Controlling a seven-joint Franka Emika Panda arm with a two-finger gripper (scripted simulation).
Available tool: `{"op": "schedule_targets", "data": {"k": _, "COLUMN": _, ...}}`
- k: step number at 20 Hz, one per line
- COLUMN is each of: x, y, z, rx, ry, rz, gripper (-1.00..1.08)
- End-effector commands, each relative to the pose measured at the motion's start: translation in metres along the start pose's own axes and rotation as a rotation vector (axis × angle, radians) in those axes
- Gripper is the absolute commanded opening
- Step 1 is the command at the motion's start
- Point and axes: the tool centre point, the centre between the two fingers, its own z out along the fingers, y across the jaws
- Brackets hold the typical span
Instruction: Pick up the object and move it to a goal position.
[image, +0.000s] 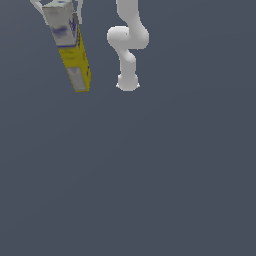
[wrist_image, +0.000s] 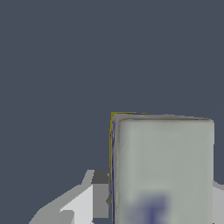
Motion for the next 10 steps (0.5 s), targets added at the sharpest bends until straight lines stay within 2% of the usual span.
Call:
{"op": "schedule_targets", "data": {"k": 1, "x": -0.004, "y": 0.002, "z": -0.012, "rx": 0.000, "ry": -0.001, "rz": 0.000, "gripper": -1.00}}
{"op": "schedule_targets", "data": {"k": 10, "x": -0.008, "y": 0.007, "z": -0.030, "rx": 0.000, "ry": -0.001, "rz": 0.000, "gripper": -1.00}}
